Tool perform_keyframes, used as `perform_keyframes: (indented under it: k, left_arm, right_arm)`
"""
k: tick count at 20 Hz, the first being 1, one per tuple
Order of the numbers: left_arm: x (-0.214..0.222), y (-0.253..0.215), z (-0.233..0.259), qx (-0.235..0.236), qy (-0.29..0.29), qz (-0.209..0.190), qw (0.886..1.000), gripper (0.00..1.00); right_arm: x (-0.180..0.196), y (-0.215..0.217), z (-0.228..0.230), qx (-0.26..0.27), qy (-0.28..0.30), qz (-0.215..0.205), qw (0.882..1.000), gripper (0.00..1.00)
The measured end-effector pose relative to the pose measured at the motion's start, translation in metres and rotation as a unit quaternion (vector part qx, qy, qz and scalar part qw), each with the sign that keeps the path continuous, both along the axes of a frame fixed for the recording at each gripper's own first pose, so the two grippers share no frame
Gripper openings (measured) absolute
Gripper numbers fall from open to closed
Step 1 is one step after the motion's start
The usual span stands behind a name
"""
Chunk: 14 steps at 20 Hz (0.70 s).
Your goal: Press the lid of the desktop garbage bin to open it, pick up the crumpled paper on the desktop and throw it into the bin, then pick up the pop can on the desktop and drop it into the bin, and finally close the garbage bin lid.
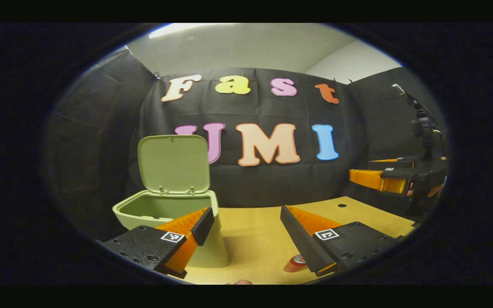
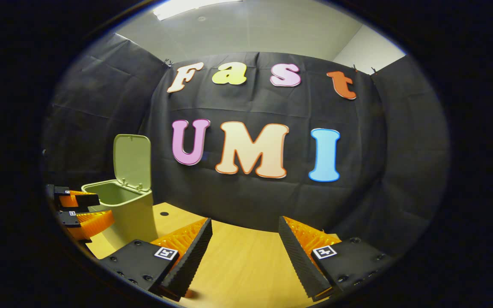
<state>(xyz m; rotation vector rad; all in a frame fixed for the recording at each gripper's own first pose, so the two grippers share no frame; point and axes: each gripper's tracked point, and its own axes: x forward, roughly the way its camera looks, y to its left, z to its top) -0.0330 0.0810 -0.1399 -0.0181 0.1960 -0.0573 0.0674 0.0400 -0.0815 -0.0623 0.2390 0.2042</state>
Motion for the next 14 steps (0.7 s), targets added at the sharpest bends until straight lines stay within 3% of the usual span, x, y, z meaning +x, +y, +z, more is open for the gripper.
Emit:
perform_keyframes:
  k: [4,5,9,14]
  left_arm:
    - [0.01,-0.035,-0.034,-0.004,0.029,-0.015,0.999,0.95]
    - [0.011,-0.042,-0.042,-0.006,0.036,-0.017,0.999,0.99]
    - [0.007,-0.075,-0.089,-0.007,0.075,-0.023,0.997,0.95]
    - [-0.02,-0.102,-0.152,-0.018,0.139,-0.007,0.99,0.95]
  right_arm:
    - [-0.006,-0.073,-0.012,-0.006,0.021,-0.049,0.999,0.98]
    - [-0.008,-0.083,-0.016,-0.006,0.031,-0.052,0.998,0.98]
    - [-0.015,-0.126,-0.024,-0.015,0.05,-0.07,0.996,0.98]
    - [-0.022,-0.149,-0.037,-0.038,0.07,-0.053,0.995,0.98]
